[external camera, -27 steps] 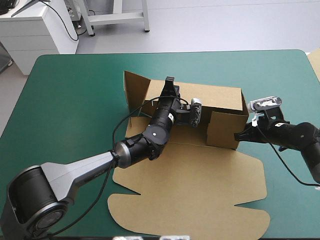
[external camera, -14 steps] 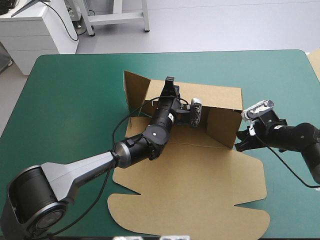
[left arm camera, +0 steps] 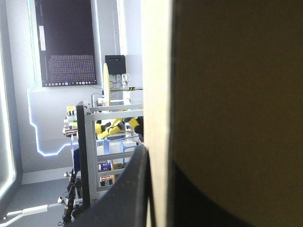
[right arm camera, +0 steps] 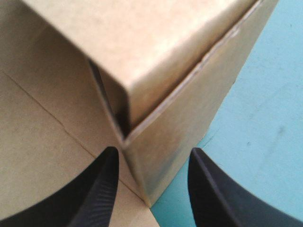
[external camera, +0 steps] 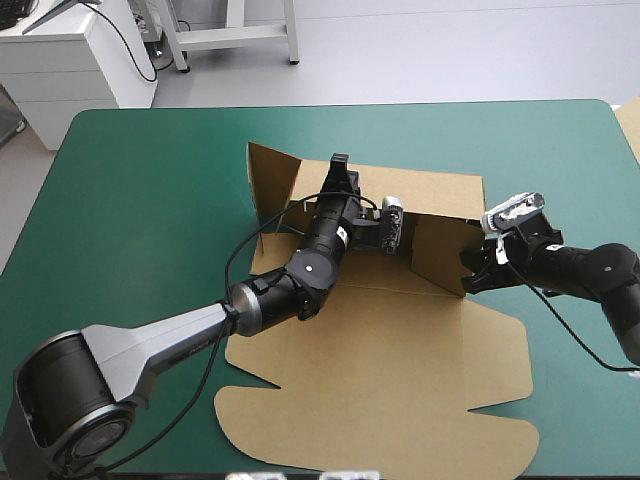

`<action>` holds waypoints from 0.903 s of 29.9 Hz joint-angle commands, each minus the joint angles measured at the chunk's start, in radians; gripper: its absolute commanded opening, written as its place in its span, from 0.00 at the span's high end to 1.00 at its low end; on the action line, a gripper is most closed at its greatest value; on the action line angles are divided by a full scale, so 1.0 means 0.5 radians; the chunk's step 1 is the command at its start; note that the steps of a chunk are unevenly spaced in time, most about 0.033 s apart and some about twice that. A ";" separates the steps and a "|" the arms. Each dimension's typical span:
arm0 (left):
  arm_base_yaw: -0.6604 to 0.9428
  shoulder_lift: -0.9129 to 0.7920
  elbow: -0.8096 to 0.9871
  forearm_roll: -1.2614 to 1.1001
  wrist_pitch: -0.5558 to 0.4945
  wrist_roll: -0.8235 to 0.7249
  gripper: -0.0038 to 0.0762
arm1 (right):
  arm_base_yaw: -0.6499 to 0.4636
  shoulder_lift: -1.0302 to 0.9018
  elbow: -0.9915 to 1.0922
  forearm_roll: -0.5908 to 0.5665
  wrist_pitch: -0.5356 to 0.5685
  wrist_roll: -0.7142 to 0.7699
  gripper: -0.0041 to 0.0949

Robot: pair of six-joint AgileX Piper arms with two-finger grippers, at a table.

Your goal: Fold the box

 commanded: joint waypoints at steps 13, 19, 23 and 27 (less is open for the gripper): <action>0.001 -0.050 -0.009 -0.142 0.055 -0.267 0.96 | -0.009 0.263 -0.046 0.692 -0.192 -0.295 0.86; 0.001 -0.050 -0.009 -0.088 0.019 -0.293 0.96 | 0.084 0.271 -0.050 0.727 -0.243 -0.372 0.96; 0.001 -0.050 -0.009 -0.035 0.018 -0.293 0.96 | 0.192 0.271 -0.050 0.646 -0.381 -0.364 0.96; 0.004 -0.050 -0.009 -0.035 0.018 -0.293 0.96 | 0.241 0.271 -0.050 0.573 -0.426 -0.334 0.96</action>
